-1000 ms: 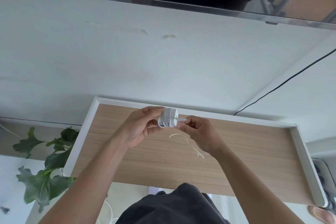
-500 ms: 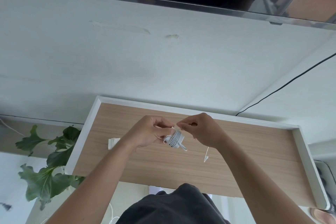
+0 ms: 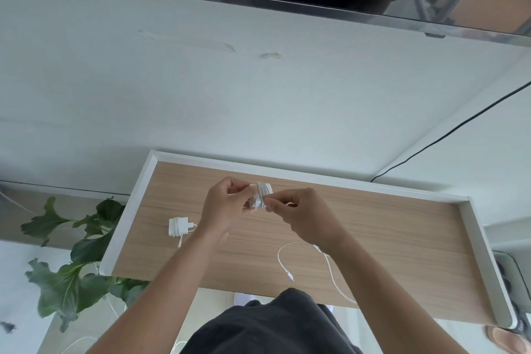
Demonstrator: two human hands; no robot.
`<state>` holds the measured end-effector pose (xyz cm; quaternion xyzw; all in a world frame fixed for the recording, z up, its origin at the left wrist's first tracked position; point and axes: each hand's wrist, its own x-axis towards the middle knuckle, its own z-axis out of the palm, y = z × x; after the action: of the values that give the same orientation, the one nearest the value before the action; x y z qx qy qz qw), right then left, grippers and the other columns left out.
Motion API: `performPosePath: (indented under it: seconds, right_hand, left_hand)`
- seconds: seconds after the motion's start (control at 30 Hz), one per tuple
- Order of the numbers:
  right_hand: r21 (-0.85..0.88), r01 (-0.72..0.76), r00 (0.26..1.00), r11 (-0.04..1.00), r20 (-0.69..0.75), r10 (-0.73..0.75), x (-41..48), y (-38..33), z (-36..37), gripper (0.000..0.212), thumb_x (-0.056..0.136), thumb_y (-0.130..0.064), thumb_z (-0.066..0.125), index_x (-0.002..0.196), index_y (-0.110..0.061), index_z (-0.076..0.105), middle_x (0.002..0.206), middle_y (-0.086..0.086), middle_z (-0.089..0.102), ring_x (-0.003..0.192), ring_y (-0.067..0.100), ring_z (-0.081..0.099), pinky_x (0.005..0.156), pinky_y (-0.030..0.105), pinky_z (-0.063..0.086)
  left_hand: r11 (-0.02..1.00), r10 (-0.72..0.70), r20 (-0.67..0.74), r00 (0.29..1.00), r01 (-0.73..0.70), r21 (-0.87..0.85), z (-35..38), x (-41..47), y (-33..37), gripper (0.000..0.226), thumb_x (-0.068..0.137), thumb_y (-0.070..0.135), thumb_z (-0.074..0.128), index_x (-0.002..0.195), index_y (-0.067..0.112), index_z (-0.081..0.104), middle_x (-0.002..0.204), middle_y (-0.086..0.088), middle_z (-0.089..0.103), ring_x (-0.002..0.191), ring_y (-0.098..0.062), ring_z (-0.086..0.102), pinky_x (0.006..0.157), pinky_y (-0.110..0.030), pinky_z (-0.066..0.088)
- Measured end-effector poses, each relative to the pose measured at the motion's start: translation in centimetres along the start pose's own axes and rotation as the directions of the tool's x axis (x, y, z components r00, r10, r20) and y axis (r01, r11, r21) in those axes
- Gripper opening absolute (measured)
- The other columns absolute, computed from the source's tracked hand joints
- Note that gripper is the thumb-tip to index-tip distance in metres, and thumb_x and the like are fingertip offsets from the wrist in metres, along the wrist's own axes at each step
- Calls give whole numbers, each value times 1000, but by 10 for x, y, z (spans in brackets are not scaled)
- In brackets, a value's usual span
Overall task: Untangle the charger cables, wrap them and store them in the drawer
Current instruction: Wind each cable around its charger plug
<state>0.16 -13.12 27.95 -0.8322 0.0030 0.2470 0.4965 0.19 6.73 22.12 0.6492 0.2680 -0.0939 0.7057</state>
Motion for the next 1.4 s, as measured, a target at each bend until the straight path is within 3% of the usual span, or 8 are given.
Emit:
performPosePath:
  seconds: [0.17,0.3,0.5,0.63,0.73,0.9,1.17,1.4]
  right_hand:
    - [64,28,999,998,-31,-26,-1,10,8,11,103,-34,77,105,-28,87,77,-15,72,45,4,40,48,12,32]
    - [110,-1,999,994,34,-3,1,22,4,24,103,-47,75,99,-27,86,86,-5,80,64,24,43,60,35,37]
    - [41,0,984,999,181,-7,3,42,-5,40,103,-63,66,96,-30,88,75,-14,61,72,24,45,70,38,40]
    - [-35,42,965,998,260,-32,7,50,-20,27,104,-56,70,106,-34,85,98,9,79,78,16,55,79,35,45]
    - [-166,75,967,983,252,-31,12,51,-33,14,107,-33,71,113,-31,84,108,-2,83,88,8,69,87,32,52]
    - [-299,102,978,949,204,-41,20,45,-48,10,99,-25,82,96,-35,83,78,-26,71,71,-5,57,70,15,43]
    - [-379,103,994,920,74,-81,18,30,-48,13,98,-45,80,94,-33,84,77,-33,71,70,-10,62,65,11,41]
    - [-9,12,999,1000,47,-12,10,12,-29,22,113,-25,61,120,-21,82,99,-4,81,62,13,71,77,50,70]
  left_hand:
    - [988,-46,54,997,54,-142,2,-6,11,22,98,13,83,111,-2,75,105,-21,84,87,-30,83,73,-35,68]
    - [961,-98,153,983,134,-243,0,-8,20,22,98,14,83,113,0,77,112,-24,83,91,-33,81,85,-43,70]
    - [939,-153,344,927,245,-241,-5,-16,30,25,99,17,79,120,4,80,105,-14,83,86,-20,81,76,-31,68]
    - [950,-165,436,885,262,-173,-9,-20,29,44,87,21,85,126,1,80,112,-17,82,90,-23,81,81,-35,68]
    - [962,-185,486,854,258,-88,-12,-22,27,46,83,23,86,126,4,82,124,-22,80,100,-27,80,88,-39,68]
    - [976,-216,537,816,201,87,-12,-24,22,33,90,22,88,122,14,85,120,-16,82,103,-26,76,97,-50,66]
    - [957,-128,396,909,8,290,-1,-25,16,19,94,16,88,113,18,87,103,-1,86,93,-15,82,80,-32,69]
    - [871,124,175,977,-191,452,4,-12,1,10,92,25,85,100,29,81,102,11,80,81,-8,77,79,-42,70]
